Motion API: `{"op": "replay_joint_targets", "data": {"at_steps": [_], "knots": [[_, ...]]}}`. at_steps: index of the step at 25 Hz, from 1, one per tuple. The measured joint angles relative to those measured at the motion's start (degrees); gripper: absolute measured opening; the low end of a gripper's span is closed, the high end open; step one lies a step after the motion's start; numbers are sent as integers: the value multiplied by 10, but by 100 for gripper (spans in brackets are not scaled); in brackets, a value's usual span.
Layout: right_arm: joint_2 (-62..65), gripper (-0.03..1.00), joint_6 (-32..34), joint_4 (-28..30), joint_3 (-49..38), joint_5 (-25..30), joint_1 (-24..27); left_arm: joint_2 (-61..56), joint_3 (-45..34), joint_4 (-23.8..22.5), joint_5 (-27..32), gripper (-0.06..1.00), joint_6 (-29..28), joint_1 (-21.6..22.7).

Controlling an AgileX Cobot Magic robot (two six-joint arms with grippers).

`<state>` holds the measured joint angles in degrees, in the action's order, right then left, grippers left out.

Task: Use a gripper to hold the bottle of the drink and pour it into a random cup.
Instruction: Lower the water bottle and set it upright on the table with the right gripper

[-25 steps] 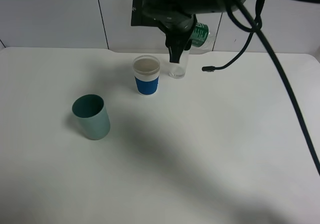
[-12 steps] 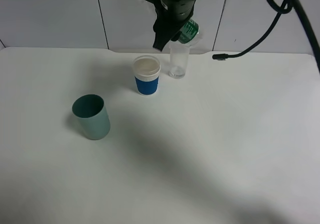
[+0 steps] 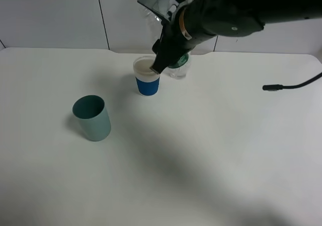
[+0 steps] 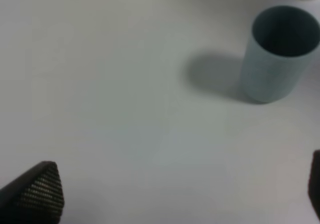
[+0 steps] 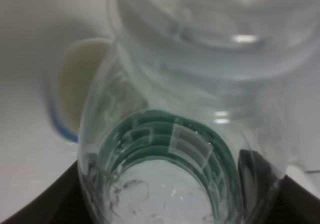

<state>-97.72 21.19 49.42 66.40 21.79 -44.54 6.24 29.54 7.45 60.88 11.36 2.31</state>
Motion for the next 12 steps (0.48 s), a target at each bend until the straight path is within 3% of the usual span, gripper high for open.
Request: {"op": "replay_joint_targets", "data": {"at_steps": [12], "knots": [[15, 56, 61, 0, -135, -186, 6, 0, 0, 0, 0, 99, 0, 0]]}}
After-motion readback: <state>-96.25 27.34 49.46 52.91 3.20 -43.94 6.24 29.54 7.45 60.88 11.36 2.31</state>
